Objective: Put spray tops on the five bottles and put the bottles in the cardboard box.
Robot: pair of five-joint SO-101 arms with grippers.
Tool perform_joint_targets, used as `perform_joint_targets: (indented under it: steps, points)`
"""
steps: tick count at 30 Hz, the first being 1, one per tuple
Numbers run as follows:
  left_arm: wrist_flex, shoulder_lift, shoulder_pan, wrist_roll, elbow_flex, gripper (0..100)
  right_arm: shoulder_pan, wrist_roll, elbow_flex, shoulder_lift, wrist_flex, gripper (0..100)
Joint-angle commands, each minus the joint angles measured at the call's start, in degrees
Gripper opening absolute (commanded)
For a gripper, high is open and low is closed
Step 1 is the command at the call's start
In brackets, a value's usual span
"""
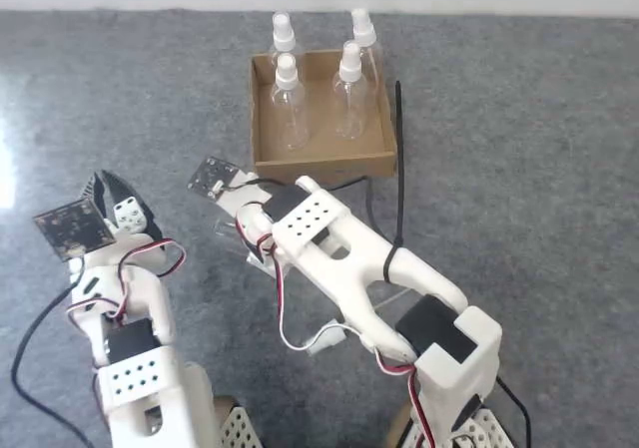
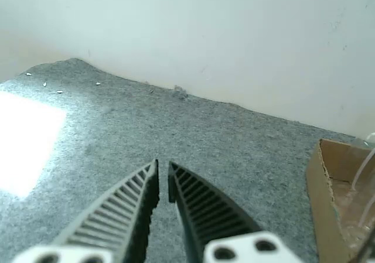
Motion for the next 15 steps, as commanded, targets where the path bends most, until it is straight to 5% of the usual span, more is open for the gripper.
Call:
perform_joint_targets:
  steps: [1, 15]
  points:
    - [-1.6, -0.7, 0.1, -0.5, -0.7, 3, -1.7, 1.3, -3.3, -1.5, 1.7, 16.4]
    - [-1.6, -0.7, 0.1, -0.5, -0.7, 3, -1.4, 1.1, -6.4, -15.9, 21.5, 16.3]
